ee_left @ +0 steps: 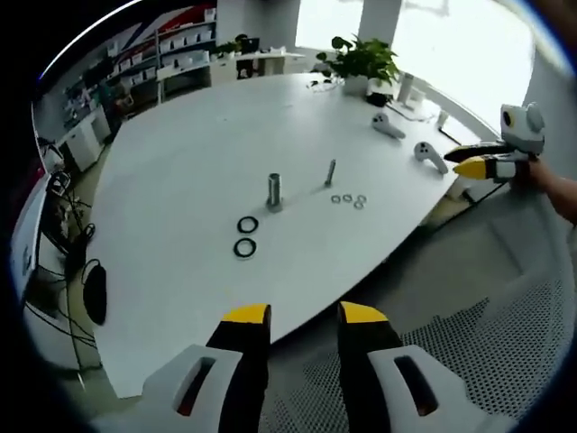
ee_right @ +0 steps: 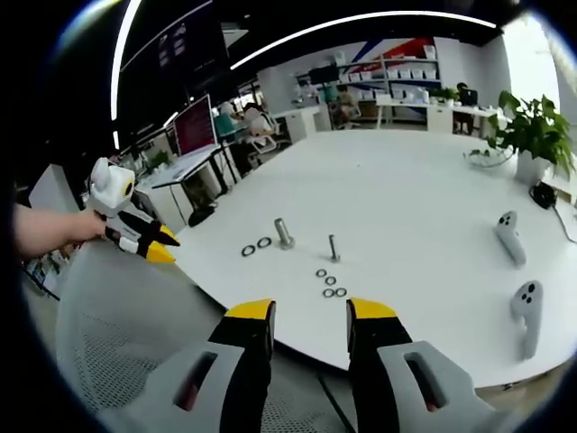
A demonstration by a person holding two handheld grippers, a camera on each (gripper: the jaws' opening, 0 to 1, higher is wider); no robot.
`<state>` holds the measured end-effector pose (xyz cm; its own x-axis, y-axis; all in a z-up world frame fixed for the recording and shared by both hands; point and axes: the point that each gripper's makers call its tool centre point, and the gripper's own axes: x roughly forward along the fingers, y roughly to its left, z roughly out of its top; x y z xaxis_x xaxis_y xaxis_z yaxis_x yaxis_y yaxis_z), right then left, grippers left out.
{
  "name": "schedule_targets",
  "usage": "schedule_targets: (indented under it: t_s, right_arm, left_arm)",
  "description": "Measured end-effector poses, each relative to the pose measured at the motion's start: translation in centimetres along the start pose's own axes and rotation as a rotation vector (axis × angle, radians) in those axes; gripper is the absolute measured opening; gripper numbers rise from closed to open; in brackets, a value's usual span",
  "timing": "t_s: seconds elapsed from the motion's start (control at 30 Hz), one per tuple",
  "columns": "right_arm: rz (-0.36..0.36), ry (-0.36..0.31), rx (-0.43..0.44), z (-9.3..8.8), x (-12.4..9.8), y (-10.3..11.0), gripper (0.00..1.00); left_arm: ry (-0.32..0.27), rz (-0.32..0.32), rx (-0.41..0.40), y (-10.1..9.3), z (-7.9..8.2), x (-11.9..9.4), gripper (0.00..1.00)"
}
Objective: Place the washer onto the threaded stud by aligning its center hole with the stud, sliding it down to the base, and recovering from edge contact or off-axis alignment until the washer reaches the visible bottom stop.
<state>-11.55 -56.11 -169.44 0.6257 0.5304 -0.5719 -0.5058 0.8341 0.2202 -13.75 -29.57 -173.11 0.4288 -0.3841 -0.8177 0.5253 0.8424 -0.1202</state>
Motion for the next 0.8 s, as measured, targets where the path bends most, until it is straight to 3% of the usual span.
schedule_targets:
  t_s: [0.13, 0.27, 0.43, 0.57, 0.63, 0.8]
  right_arm:
    - [0.000, 0.002, 0.003, -0.1, 0.0, 0.0, 0.33]
    - [-0.003, -0.005, 0.001, 0.1, 0.0, 0.0, 0.33]
    - [0.000, 0.006, 0.003, -0.1, 0.1, 0.1, 0.32]
    - [-0.008, -0.001, 0.006, 0.0, 0.1, -0.1, 0.32]
    - [-0.010, -0.002, 0.009, 0.0, 0.0, -0.1, 0.32]
    - [-0.012, -0.003, 0.015, 0.0, 0.0, -0.2, 0.32]
  left_arm:
    - [0.046, 0.010, 0.008, 0.7, 0.0, 0.7, 0.31]
    - [0.048, 0.022, 0.033, 1.5, 1.6, 1.9, 0.30]
    - [0.067, 0.015, 0.000, 2.2, 2.5, 4.6, 0.30]
    - [0.106, -0.009, -0.069, 2.1, 2.0, 6.7, 0.30]
    - [0.121, -0.055, -0.134, 1.4, 1.8, 7.8, 0.32]
    - [0.171, -0.012, -0.106, 3.2, 1.3, 9.4, 0.33]
